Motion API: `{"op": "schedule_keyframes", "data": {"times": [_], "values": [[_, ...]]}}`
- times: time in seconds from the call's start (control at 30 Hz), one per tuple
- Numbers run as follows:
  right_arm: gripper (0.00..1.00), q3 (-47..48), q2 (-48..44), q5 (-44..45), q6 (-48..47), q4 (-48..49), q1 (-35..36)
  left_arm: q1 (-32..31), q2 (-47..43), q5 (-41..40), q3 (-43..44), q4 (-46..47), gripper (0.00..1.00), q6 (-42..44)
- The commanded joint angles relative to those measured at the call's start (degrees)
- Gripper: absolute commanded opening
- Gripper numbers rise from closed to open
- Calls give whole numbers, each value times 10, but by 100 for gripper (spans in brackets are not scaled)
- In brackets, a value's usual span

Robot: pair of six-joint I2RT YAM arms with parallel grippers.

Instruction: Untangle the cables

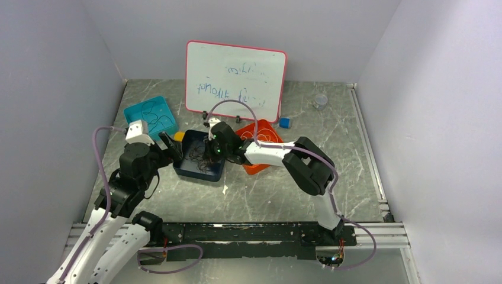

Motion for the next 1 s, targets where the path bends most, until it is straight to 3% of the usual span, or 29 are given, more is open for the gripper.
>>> {"op": "schedule_keyframes", "data": {"times": [0.0,0.33,0.5,0.67,0.93,0.97], "values": [[4,17,18,15,-23,-19,0,3,-3,11,-1,1,94,11],[24,12,-60,24,-31,-4,1,3,1,29,7,6,99,31],[49,10,-98,50,-44,-19,1,3,12,18,12,6,99,34],[66,-3,-128,80,-56,-29,1,3,15,19,11,10,99,36],[71,-78,-225,139,-58,-20,-11,3,27,33,11,29,100,46],[77,-95,-241,147,-52,-16,-16,3,30,34,10,32,99,47]]}}
